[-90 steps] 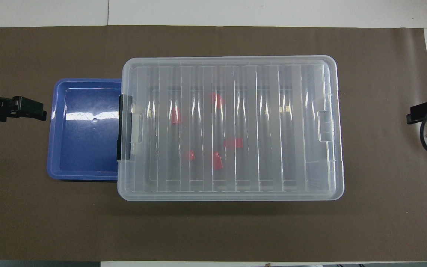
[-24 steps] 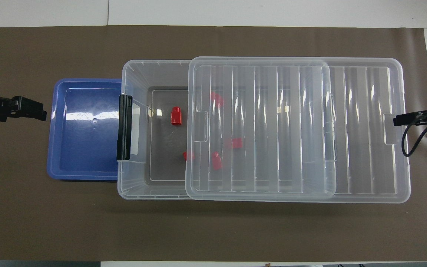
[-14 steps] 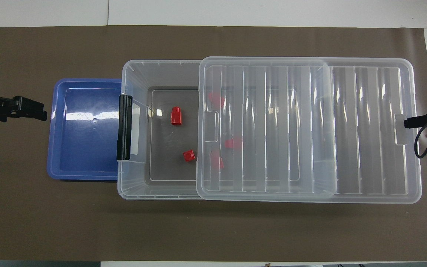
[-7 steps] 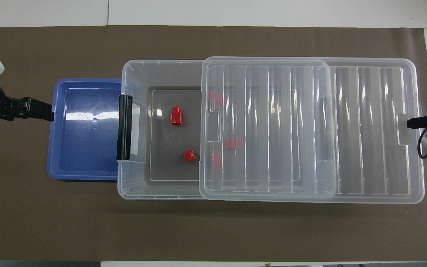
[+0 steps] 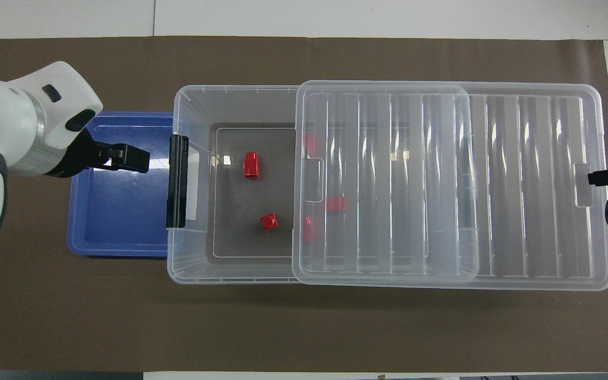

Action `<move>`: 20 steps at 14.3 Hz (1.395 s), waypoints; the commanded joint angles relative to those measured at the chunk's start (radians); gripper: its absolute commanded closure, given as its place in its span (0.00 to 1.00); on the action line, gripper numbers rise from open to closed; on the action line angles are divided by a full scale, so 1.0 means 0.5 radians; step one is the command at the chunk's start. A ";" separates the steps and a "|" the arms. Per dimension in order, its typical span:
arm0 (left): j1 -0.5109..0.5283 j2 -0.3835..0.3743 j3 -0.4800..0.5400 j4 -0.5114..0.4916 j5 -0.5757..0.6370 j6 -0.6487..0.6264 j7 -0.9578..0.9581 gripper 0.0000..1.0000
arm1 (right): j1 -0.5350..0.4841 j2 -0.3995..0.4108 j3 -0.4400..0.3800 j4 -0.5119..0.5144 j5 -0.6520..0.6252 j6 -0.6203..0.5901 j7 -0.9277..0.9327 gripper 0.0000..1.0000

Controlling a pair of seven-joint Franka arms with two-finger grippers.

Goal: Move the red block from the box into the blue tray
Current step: 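Reach the left gripper into the opened box toward a red block, then grasp the red block with the left gripper and lift it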

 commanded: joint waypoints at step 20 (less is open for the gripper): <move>-0.464 0.769 0.030 -0.373 0.134 1.375 -0.527 0.13 | 0.393 -0.104 0.059 0.638 0.070 -0.935 0.704 0.00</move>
